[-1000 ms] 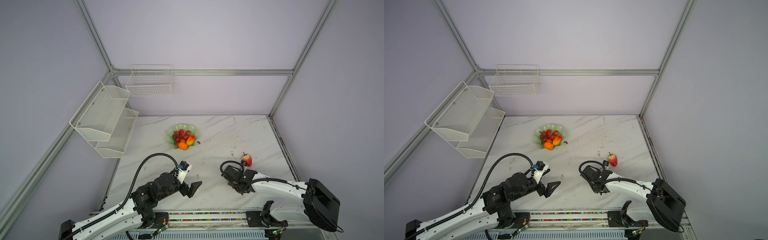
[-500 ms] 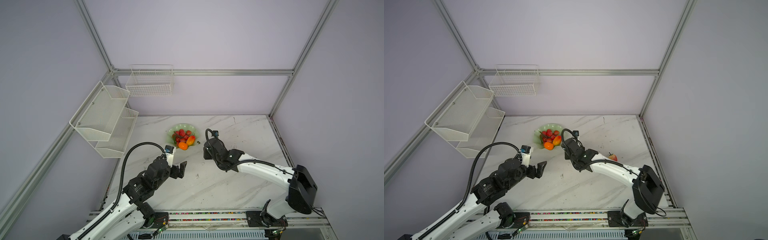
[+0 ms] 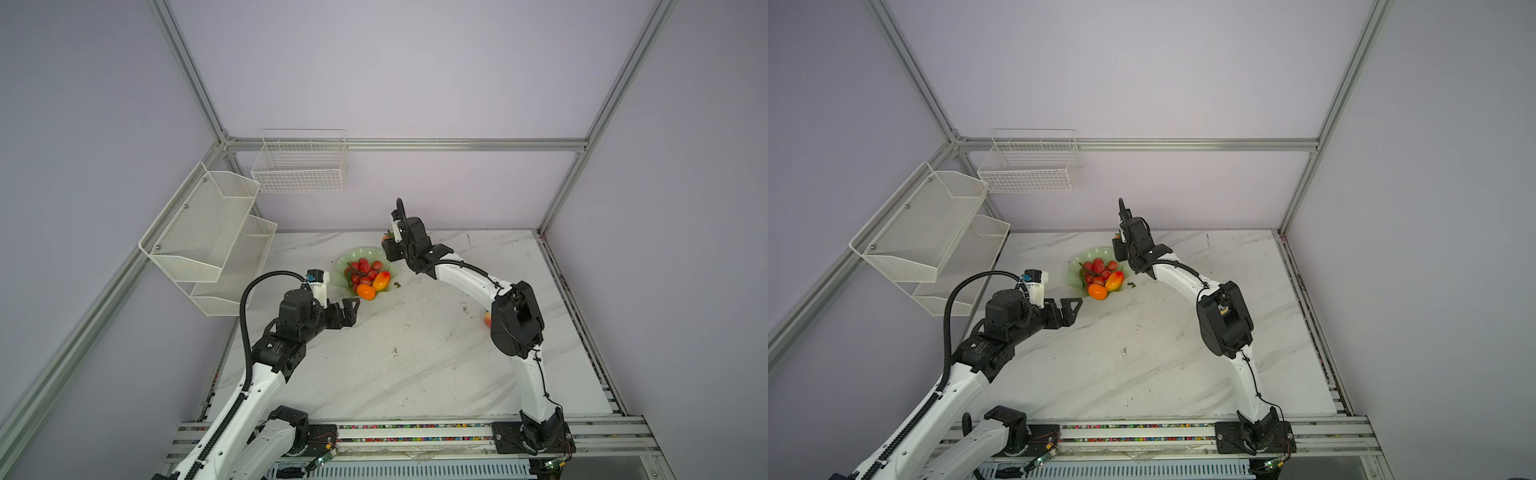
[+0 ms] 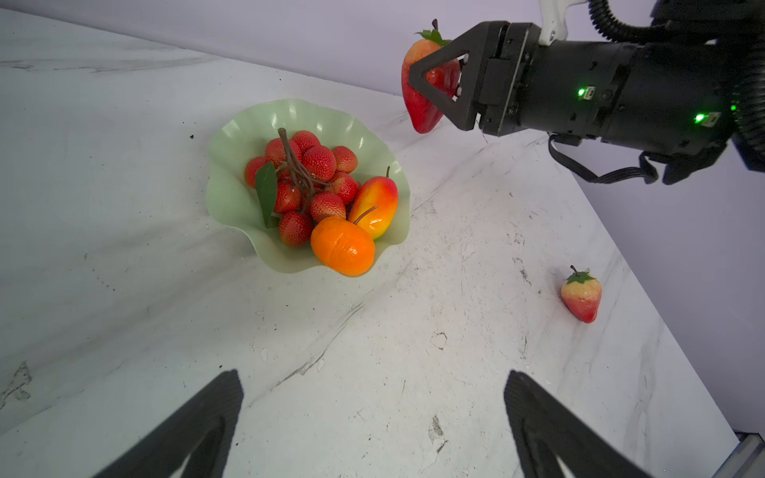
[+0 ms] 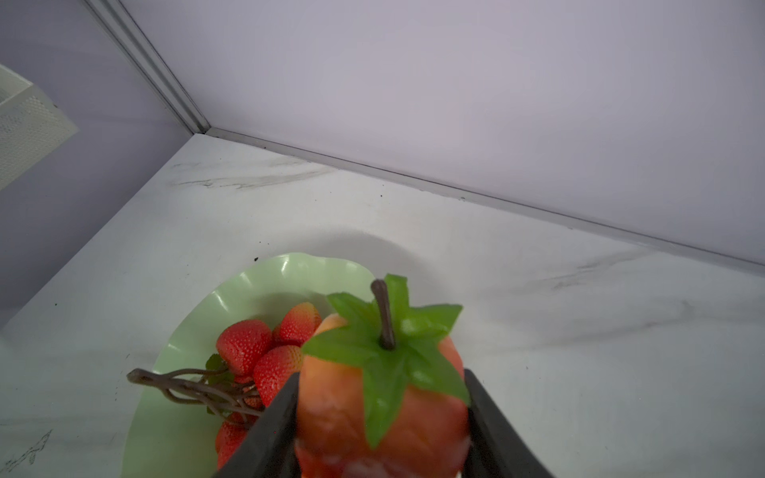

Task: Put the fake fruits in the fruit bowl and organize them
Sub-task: 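Carry the red strawberry into the green bowl and open the right gripper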

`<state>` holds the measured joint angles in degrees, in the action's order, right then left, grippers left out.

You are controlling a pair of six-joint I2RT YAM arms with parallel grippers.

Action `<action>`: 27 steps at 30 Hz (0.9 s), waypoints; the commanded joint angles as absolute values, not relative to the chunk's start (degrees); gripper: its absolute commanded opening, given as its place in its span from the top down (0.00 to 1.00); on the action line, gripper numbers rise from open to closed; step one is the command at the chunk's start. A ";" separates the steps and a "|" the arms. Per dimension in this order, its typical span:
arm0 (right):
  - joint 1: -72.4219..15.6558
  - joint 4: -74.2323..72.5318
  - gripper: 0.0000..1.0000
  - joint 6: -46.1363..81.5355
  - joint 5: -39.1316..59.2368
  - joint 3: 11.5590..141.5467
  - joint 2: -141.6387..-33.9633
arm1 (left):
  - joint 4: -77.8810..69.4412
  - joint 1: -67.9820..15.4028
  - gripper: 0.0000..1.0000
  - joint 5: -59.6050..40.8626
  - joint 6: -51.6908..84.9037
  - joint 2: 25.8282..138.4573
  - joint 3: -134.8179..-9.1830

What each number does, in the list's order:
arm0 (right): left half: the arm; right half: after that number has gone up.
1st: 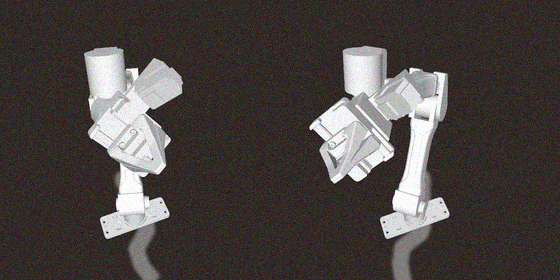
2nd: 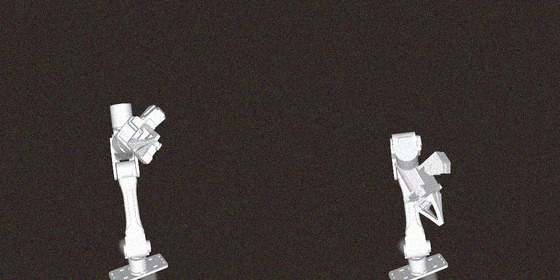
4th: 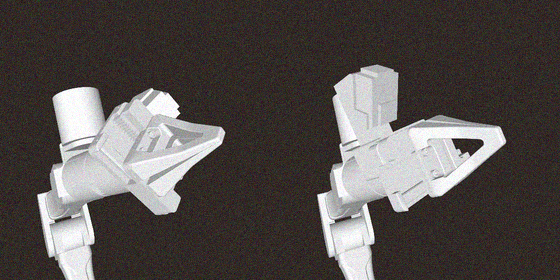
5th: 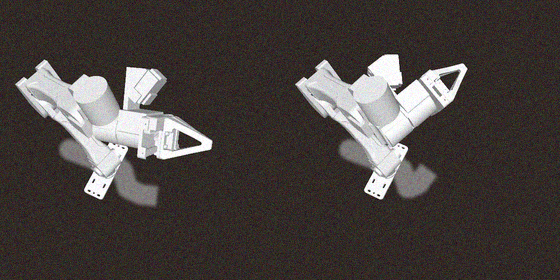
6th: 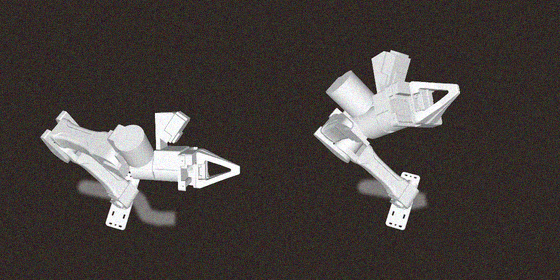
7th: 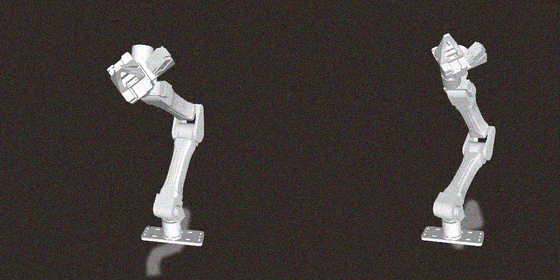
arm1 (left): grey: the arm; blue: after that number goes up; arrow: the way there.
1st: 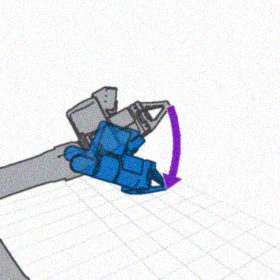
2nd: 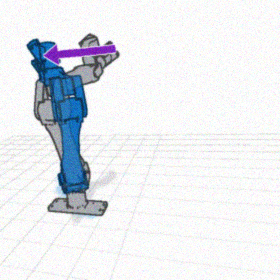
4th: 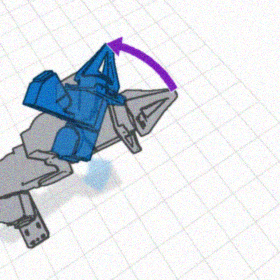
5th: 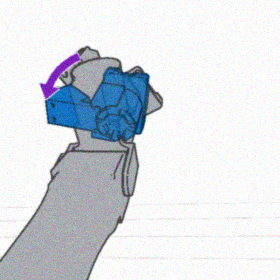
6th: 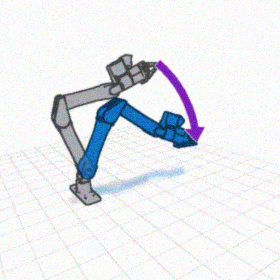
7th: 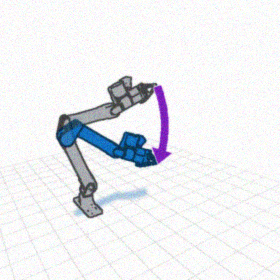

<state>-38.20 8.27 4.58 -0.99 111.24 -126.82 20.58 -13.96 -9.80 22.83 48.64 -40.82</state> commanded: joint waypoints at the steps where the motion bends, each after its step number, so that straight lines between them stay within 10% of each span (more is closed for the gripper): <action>1: -38.68 6.51 0.57 -2.45 5.06 115.33 -130.45 | 17.25 -12.20 0.00 -13.88 23.33 47.73 -43.71; 27: -38.32 8.76 0.48 -6.46 7.14 124.24 -142.04 | 19.40 -9.84 0.00 -14.88 21.36 46.21 -42.37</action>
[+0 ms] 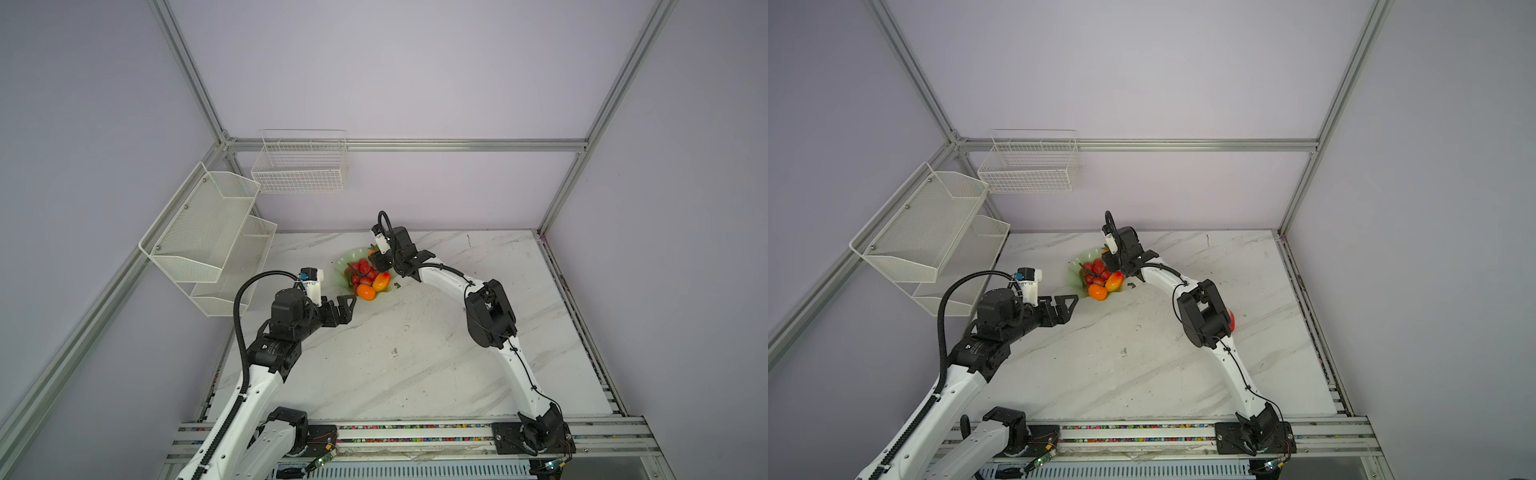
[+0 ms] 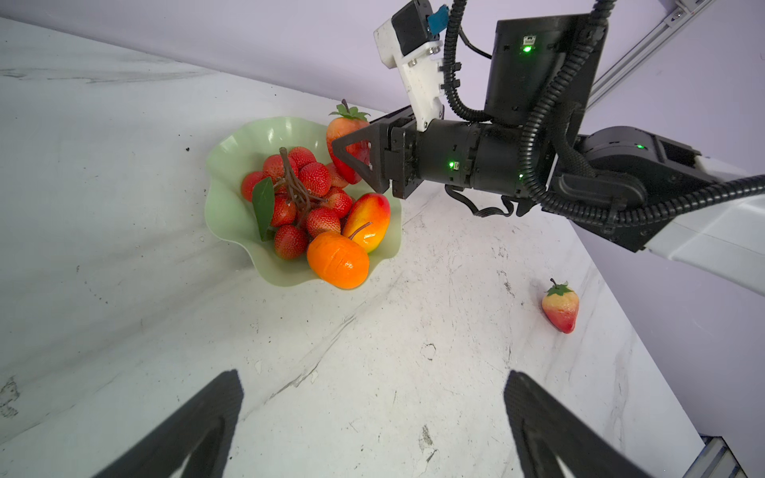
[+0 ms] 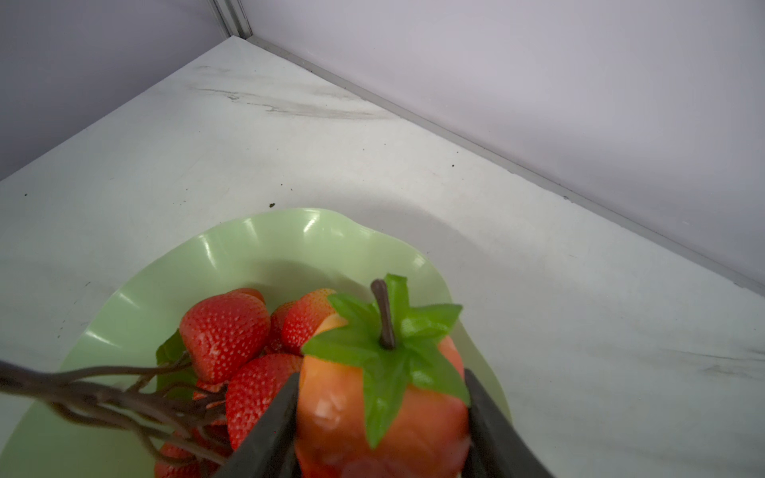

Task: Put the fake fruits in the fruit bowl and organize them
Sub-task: 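Carry the red strawberry into the green bowl and open the right gripper, then move the right gripper to the small yellow-red strawberry and close on it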

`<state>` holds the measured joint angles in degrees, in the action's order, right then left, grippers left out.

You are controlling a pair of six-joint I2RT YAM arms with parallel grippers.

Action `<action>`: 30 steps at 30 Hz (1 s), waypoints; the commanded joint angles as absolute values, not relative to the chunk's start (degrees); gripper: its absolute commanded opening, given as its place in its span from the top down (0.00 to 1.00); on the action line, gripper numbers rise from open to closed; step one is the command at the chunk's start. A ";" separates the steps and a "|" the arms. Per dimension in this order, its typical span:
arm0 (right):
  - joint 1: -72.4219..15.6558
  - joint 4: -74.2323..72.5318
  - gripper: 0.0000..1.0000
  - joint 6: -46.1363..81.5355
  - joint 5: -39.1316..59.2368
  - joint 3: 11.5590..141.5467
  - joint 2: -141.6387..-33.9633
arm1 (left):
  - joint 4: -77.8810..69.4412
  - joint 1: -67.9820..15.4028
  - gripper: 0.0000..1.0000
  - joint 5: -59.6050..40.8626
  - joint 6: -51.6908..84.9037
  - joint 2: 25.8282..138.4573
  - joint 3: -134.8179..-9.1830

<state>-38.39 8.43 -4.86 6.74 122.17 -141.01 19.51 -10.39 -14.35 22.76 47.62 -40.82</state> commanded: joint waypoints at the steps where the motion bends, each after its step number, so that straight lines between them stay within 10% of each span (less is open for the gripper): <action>1: -38.31 9.07 0.48 -6.33 7.17 124.71 -142.28 | 19.55 -9.78 0.00 -14.79 21.36 46.09 -42.32; 21: -38.32 5.59 0.20 -4.09 3.55 116.22 -129.05 | 18.85 -9.76 0.00 -20.68 21.59 44.45 -42.01; 30: -34.90 33.91 0.16 19.85 -31.33 87.00 -97.55 | 14.64 -10.31 0.00 -28.11 22.07 46.41 -40.59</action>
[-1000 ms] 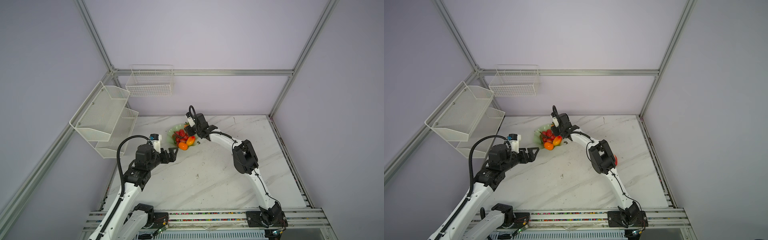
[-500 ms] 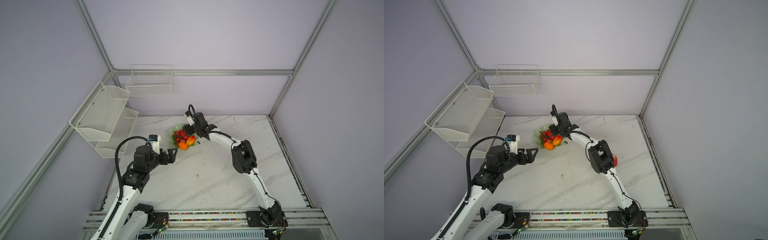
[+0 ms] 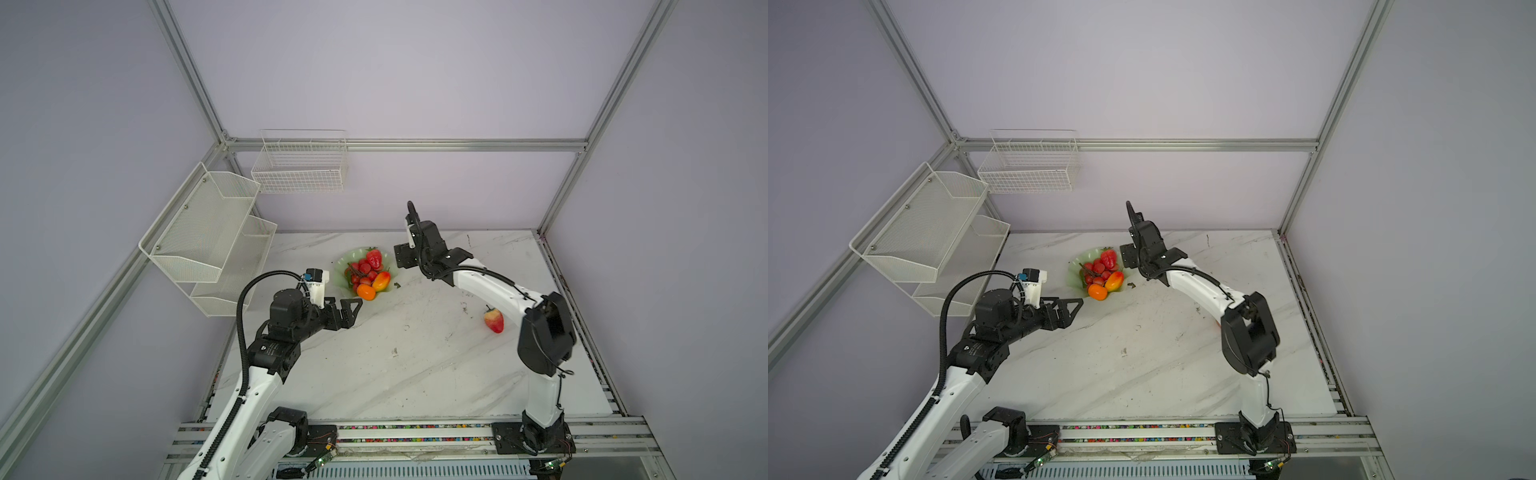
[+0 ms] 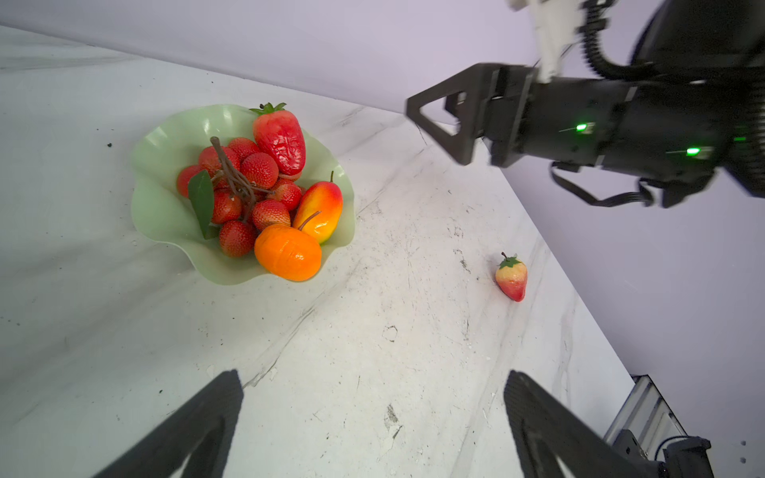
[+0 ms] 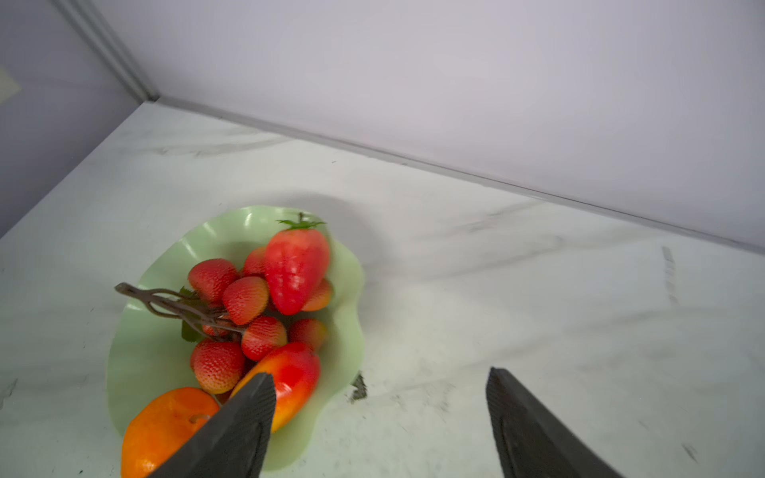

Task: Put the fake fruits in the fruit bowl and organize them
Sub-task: 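Move the right gripper to the small yellow-red strawberry and close on it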

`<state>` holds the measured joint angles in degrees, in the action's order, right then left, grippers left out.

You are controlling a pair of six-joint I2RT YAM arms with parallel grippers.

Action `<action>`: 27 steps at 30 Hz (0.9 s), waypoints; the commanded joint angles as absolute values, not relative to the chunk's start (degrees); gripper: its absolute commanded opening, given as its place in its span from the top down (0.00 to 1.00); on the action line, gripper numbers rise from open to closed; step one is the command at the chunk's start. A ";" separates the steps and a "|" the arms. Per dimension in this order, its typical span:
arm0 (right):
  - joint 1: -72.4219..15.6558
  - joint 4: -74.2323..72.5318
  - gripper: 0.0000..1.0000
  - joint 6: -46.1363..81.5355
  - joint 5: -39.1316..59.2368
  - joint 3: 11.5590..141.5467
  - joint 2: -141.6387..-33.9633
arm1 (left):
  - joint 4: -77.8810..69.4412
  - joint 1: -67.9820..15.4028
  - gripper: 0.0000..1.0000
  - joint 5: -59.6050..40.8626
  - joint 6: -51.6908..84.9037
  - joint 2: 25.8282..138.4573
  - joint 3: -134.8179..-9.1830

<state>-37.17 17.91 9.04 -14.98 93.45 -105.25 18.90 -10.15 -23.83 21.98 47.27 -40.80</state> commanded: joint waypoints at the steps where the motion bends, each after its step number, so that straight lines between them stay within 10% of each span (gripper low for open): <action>1: -34.00 36.86 0.15 21.73 -32.12 84.12 -94.67 | 14.07 -10.65 0.00 -28.91 22.35 46.29 -40.05; 14: -26.27 51.61 0.15 37.00 -27.90 67.24 -91.66 | 9.55 -25.66 0.00 -25.57 25.46 38.96 -31.63; 27: -16.70 43.00 0.15 24.69 -16.24 62.81 -93.02 | 9.18 -26.46 0.00 -23.69 24.08 38.38 -31.81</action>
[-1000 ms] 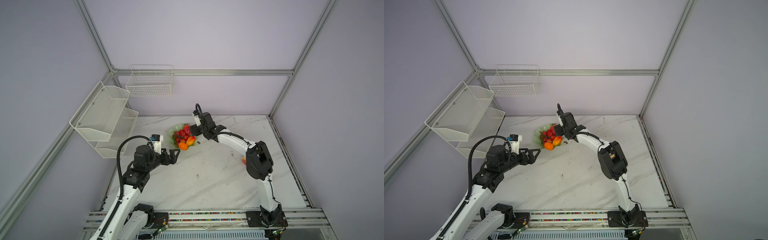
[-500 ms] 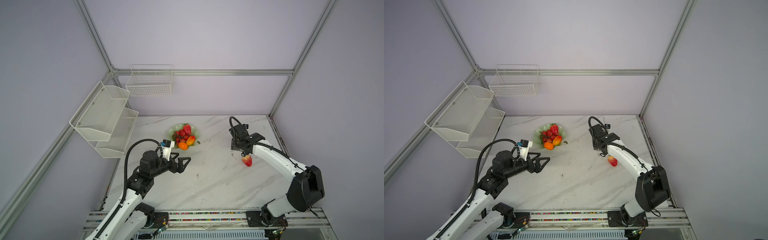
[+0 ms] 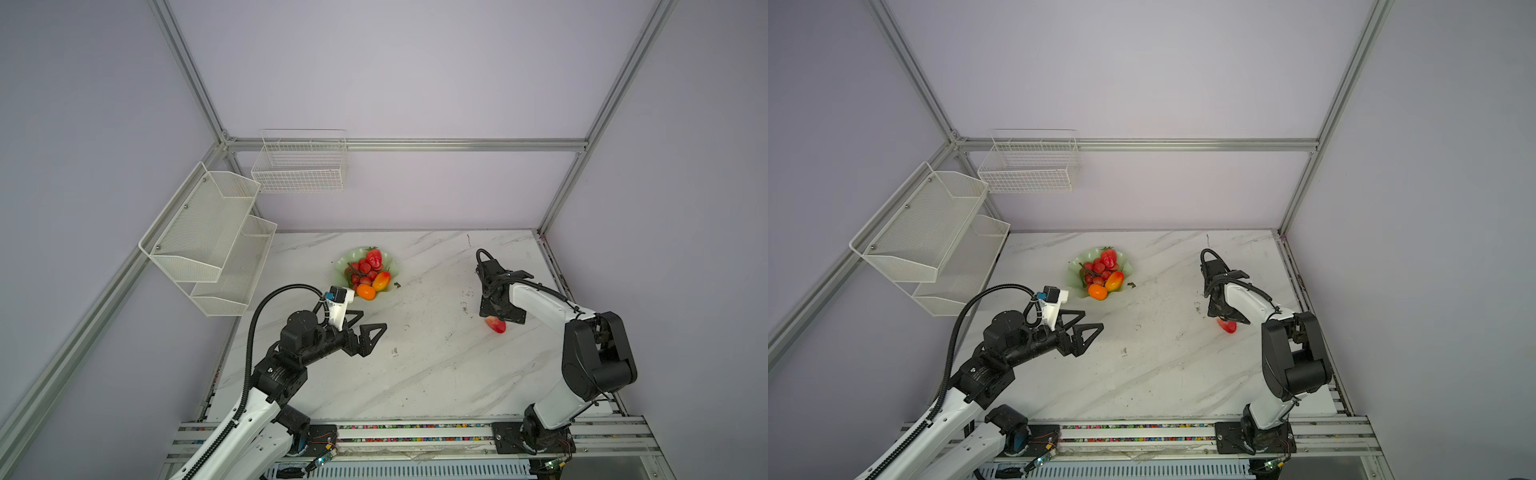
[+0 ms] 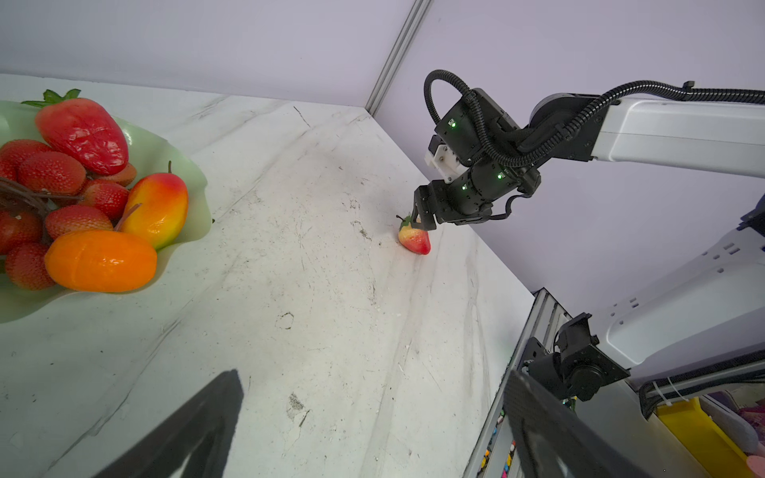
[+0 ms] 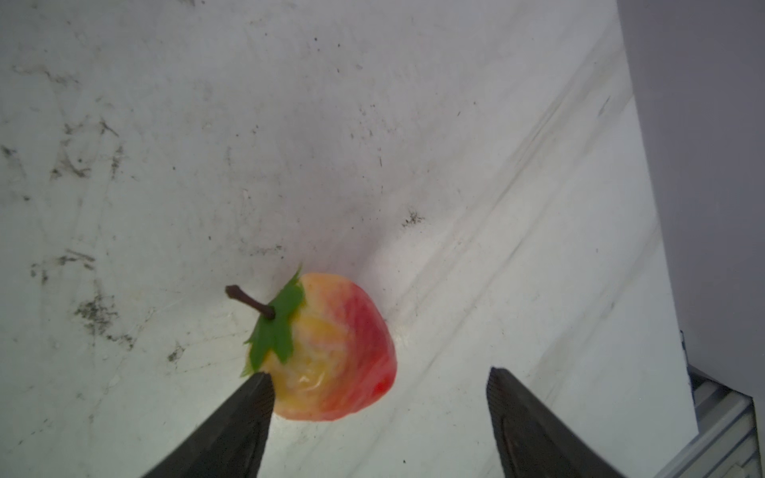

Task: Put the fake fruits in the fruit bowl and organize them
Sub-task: 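Move the right gripper to the small yellow-red strawberry and close on it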

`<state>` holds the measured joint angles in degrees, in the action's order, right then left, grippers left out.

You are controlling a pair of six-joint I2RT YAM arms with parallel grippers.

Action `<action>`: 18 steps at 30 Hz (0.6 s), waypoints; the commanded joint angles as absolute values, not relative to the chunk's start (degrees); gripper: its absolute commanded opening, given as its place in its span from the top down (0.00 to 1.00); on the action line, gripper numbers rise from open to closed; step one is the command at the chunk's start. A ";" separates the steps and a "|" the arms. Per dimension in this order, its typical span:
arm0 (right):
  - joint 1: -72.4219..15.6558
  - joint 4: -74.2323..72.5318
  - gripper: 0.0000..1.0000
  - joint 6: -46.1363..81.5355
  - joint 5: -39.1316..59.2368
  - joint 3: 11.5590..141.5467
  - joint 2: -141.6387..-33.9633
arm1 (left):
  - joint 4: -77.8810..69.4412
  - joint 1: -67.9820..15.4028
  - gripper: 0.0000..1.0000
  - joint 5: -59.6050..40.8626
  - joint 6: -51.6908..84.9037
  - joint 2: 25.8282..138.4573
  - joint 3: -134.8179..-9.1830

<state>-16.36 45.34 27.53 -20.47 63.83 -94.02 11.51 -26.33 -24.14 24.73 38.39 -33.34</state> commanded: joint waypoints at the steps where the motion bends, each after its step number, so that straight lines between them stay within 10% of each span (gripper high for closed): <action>1: -16.78 42.48 0.15 24.42 -15.84 62.42 -93.05 | 9.15 -26.49 0.00 -23.97 24.08 38.74 -31.97; 18: -15.03 39.77 0.17 22.11 -15.17 59.93 -96.40 | 9.67 -28.74 0.00 -25.49 23.49 41.08 -32.58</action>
